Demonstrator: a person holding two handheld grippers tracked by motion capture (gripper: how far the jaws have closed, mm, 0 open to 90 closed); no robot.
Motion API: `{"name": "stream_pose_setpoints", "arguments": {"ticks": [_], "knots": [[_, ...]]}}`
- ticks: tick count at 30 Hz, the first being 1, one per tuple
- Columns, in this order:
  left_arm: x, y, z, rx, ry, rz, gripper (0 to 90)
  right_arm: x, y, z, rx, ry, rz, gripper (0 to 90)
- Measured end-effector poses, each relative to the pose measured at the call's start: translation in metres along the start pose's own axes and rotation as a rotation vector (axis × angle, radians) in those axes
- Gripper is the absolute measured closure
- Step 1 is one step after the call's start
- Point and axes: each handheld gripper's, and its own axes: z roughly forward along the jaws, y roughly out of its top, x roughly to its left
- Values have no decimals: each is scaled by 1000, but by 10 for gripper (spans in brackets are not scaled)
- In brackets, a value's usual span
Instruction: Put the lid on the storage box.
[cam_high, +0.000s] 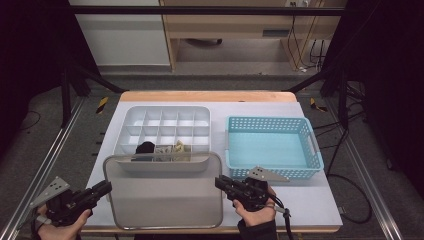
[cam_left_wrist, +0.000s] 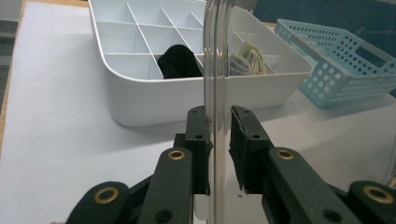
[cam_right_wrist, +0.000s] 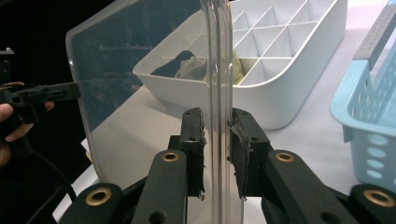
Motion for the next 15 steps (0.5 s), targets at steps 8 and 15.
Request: {"name": "stream_pose_setpoints", "arguments": {"ticks": [8,15], "knots": [[-7,10,-3,-23,0,16,769,-1,6,-5,-26,9,-15,761],[-12,20,-1,-47,6,30,770,-1,17,-10,-56,0,-36,758]]}}
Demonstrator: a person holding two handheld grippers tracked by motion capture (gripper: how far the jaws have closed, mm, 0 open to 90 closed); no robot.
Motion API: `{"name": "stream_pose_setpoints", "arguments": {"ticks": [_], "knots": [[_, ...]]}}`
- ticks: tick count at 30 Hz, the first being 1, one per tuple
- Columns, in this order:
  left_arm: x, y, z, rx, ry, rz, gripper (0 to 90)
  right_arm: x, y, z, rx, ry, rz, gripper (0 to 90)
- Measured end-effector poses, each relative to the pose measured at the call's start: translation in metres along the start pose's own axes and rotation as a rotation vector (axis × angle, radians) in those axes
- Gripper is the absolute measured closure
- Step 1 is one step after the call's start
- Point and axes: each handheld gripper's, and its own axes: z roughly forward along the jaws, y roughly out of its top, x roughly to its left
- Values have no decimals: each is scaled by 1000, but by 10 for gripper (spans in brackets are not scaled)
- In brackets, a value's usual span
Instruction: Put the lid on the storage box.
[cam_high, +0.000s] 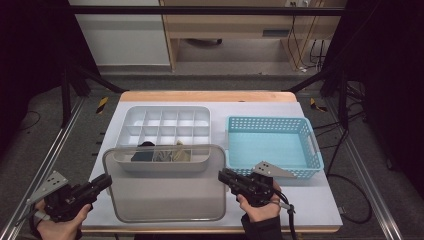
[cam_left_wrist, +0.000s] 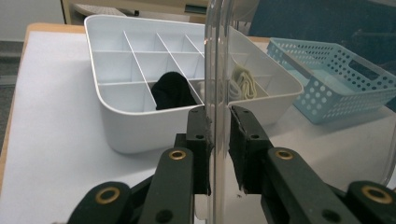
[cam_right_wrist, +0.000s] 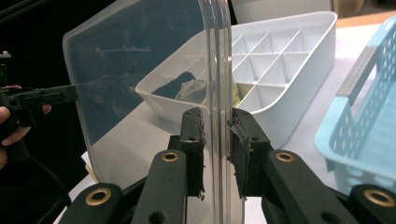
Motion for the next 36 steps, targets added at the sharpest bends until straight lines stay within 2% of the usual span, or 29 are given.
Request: {"name": "stream_pose_setpoints", "arguments": {"ticks": [8,18,31,32,33,34,36], "knots": [[-2,10,8,-24,13,8,770,-5,11,3,-22,-14,-16,755],[-5,24,15,-49,26,22,770,-6,26,4,-58,-56,-55,747],[9,38,19,-64,46,9,769,-2,47,23,-68,-85,-90,738],[11,40,20,-74,51,20,770,-2,49,24,-69,-84,-91,738],[11,42,19,-68,50,8,770,-1,50,26,-69,-85,-92,738],[13,44,19,-72,58,17,769,-1,52,27,-69,-86,-91,738],[15,48,20,-65,50,9,769,0,55,30,-70,-86,-91,738]]}}
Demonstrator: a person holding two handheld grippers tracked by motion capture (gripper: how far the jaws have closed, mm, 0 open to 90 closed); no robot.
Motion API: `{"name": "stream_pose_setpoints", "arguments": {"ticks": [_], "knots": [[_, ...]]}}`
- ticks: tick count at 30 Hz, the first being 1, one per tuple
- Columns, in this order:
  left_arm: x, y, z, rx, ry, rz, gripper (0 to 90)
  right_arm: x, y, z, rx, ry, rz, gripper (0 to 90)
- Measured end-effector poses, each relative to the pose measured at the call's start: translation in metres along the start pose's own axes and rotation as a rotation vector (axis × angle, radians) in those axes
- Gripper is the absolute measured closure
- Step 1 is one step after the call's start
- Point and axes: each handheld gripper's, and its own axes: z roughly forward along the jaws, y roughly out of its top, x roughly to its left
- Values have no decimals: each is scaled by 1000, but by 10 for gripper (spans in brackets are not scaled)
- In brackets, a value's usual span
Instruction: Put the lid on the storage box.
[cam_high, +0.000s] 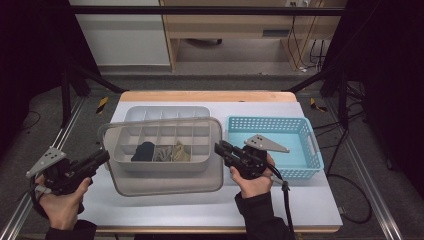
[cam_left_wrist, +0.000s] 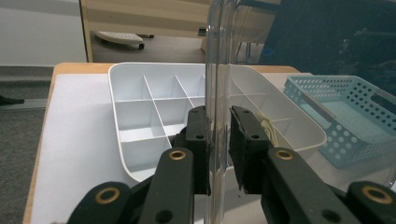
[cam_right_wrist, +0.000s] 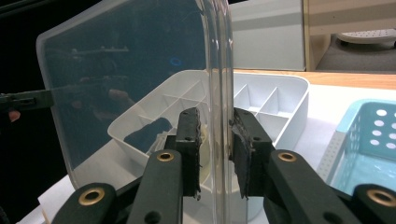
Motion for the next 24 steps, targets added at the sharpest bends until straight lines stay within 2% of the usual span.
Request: {"name": "stream_pose_setpoints", "arguments": {"ticks": [16,24], "knots": [[17,39,18,0,21,10,768,-4,25,25,-15,-10,29,735],[26,50,23,-2,18,-2,767,-3,38,33,-20,-14,29,736]]}}
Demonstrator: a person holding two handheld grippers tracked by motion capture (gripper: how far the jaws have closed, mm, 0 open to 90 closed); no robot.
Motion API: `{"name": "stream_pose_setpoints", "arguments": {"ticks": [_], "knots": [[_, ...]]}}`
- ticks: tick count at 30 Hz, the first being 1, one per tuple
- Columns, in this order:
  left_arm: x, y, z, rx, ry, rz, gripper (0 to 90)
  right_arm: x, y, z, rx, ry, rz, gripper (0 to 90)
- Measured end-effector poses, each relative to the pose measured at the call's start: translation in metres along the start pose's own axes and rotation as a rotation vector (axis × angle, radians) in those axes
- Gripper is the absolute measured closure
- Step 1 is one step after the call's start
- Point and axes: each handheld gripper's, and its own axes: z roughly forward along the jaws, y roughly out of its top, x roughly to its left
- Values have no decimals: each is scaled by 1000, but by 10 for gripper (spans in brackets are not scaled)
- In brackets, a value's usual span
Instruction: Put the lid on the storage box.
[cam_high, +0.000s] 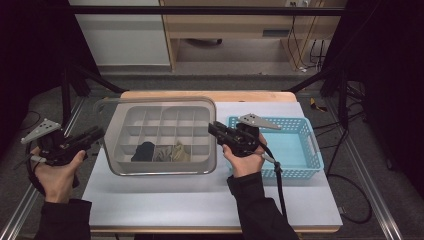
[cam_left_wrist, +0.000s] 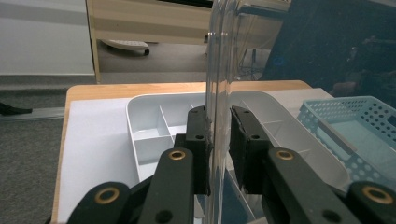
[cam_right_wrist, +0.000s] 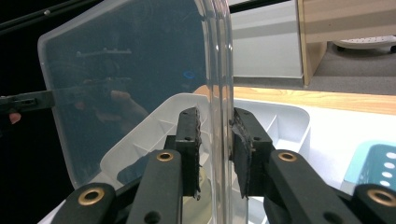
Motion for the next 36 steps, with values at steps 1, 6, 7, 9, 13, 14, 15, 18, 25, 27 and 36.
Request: {"name": "stream_pose_setpoints", "arguments": {"ticks": [1,6,7,9,13,14,15,18,25,27,36], "knots": [[1,2,1,4,3,5,767,0,1,2,-2,-3,-2,736],[4,13,5,1,11,11,768,-3,5,10,-7,1,5,734],[4,14,6,2,14,14,768,-4,6,11,-6,1,6,733],[5,18,7,4,17,16,768,-5,8,14,-6,-2,15,733],[8,23,11,4,21,13,768,-7,11,18,-5,-2,16,733],[9,24,12,5,22,13,768,-7,12,20,-8,-2,18,733],[9,25,13,5,23,13,768,-7,13,21,-8,-2,18,732],[12,27,18,11,27,12,767,-8,15,24,-7,-7,22,732],[17,27,28,28,32,9,768,-14,15,32,8,-20,31,731],[18,27,29,31,34,9,768,-15,15,34,13,-22,32,731],[23,25,36,42,43,-1,767,-18,15,44,26,-30,38,728]]}}
